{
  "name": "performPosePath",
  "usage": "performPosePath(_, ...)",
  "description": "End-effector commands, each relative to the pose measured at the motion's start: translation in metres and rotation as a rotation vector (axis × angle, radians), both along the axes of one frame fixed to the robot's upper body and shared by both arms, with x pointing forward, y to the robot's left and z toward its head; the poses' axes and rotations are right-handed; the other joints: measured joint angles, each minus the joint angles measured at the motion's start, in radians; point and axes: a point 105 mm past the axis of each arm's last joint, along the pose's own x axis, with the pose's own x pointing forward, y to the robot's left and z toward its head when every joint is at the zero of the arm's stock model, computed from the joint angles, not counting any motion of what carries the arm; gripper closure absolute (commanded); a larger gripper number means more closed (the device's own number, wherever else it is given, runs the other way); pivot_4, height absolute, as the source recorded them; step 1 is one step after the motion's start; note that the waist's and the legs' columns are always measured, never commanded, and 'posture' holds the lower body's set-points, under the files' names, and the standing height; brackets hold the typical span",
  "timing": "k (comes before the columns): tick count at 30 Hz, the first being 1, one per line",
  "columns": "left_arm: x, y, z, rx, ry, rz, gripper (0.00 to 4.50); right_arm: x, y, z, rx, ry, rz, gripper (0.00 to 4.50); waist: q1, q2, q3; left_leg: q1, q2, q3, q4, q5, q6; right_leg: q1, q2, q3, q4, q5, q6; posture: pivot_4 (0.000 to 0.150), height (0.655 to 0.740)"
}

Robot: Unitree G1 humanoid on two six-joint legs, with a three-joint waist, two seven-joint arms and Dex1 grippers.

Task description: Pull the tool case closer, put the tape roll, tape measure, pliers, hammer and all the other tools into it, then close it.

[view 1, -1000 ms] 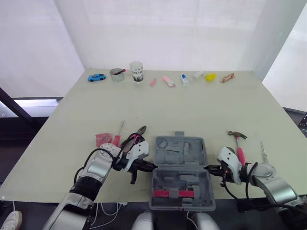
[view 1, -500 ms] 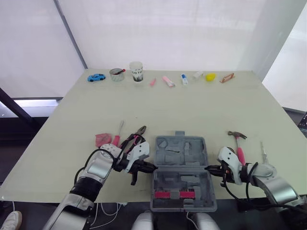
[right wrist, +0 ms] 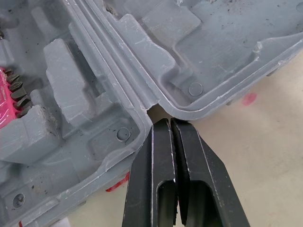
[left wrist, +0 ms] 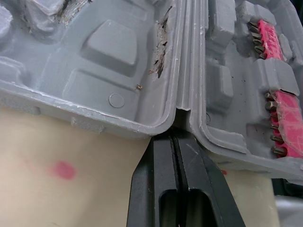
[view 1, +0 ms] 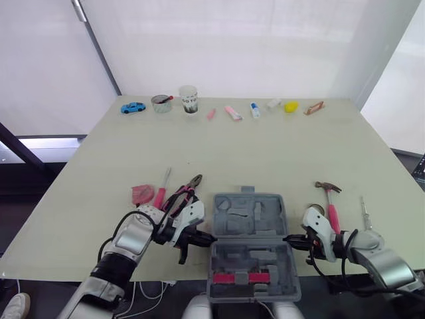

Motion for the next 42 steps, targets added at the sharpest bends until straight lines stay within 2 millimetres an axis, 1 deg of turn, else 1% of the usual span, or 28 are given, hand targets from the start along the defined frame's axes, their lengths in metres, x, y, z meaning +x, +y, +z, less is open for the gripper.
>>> performPosePath(1, -0.001, -0.009, 0.007, -0.023, -0.034, -0.042, 4.5, -0.004, 0.013, 0.01, 0.048, -0.021, 0.049, 4.4, 0.0, 0.0, 0.0, 0.0, 0.0, 0.0, 0.0, 0.0, 0.0, 0.0, 0.0, 0.0, 0.0, 0.0, 0.0, 0.15, 0.74)
performPosePath(16, 0.002, -0.006, 0.006, -0.014, -0.043, -0.027, 4.5, -0.003, 0.014, 0.01, 0.054, -0.019, 0.046, 4.4, 0.0, 0.0, 0.0, 0.0, 0.0, 0.0, 0.0, 0.0, 0.0, 0.0, 0.0, 0.0, 0.0, -0.001, -0.002, 0.15, 0.74)
performPosePath(32, 0.003, -0.003, 0.003, 0.002, -0.052, -0.015, 4.5, 0.005, 0.009, 0.011, 0.035, -0.056, 0.024, 4.4, 0.0, 0.0, 0.0, 0.0, 0.0, 0.0, 0.0, 0.0, 0.0, 0.0, 0.0, 0.0, 0.0, -0.001, -0.002, 0.15, 0.74)
performPosePath(37, 0.005, -0.002, 0.004, 0.001, -0.059, -0.001, 4.5, 0.005, 0.008, 0.01, 0.033, -0.055, 0.023, 4.4, 0.0, 0.0, 0.0, 0.0, 0.0, 0.0, 0.0, 0.0, 0.0, 0.0, 0.0, 0.0, 0.0, -0.001, -0.002, 0.15, 0.74)
performPosePath(42, 0.011, 0.0, 0.005, 0.002, -0.077, 0.017, 4.5, 0.002, 0.001, 0.005, 0.013, -0.036, 0.002, 4.4, 0.0, 0.0, 0.0, 0.0, 0.0, 0.0, 0.0, 0.0, 0.0, 0.0, 0.0, 0.0, 0.0, -0.001, -0.002, 0.15, 0.74)
